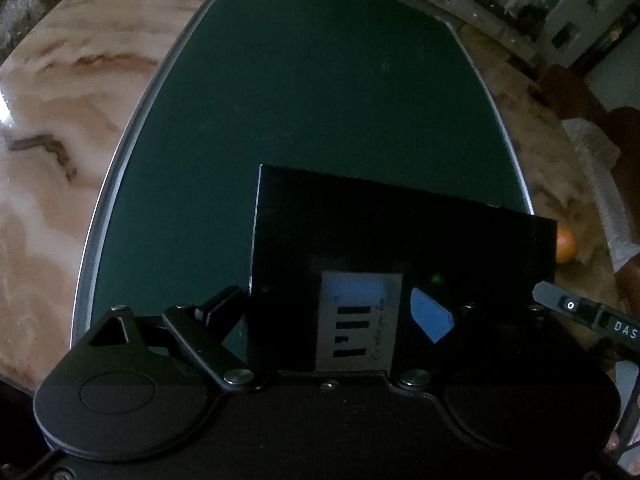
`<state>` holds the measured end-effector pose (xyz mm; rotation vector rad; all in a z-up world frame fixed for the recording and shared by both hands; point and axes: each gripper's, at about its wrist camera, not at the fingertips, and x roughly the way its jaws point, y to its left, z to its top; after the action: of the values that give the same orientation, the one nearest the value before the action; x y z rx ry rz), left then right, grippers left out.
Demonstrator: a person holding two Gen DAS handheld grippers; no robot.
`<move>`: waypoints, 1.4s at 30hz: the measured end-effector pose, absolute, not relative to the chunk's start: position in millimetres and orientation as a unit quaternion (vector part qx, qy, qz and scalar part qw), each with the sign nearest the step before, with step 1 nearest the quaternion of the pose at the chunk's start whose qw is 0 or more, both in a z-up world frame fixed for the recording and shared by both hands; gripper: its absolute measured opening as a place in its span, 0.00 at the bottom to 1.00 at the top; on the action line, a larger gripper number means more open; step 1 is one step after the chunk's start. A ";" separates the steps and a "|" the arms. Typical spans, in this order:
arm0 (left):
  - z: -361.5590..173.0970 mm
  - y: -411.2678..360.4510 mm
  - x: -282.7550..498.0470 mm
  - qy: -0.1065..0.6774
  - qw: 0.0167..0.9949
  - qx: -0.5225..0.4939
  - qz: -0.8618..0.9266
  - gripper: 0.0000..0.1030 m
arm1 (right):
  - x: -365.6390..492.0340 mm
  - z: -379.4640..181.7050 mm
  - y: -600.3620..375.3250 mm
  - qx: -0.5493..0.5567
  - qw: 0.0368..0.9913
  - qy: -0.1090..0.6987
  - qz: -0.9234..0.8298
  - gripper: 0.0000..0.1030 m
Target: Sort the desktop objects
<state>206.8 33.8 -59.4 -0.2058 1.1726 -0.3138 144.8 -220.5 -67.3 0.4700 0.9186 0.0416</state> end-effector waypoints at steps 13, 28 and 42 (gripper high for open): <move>-49.9 18.2 238.5 0.561 0.813 -0.070 -0.140 0.88 | 180.9 -66.9 -218.8 0.222 0.857 0.465 -0.004 0.64; -79.1 16.8 231.5 0.558 0.817 -0.046 -0.139 0.92 | 177.4 -79.0 -206.8 0.185 0.870 0.456 0.000 0.63; -77.4 23.6 196.9 0.519 0.840 -0.046 -0.149 0.91 | 165.3 -86.7 -207.9 0.186 0.888 0.421 0.016 0.64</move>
<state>196.9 23.6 -77.4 -0.0971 1.0980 -0.3154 165.3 -207.9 -86.7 0.3871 0.8740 0.0339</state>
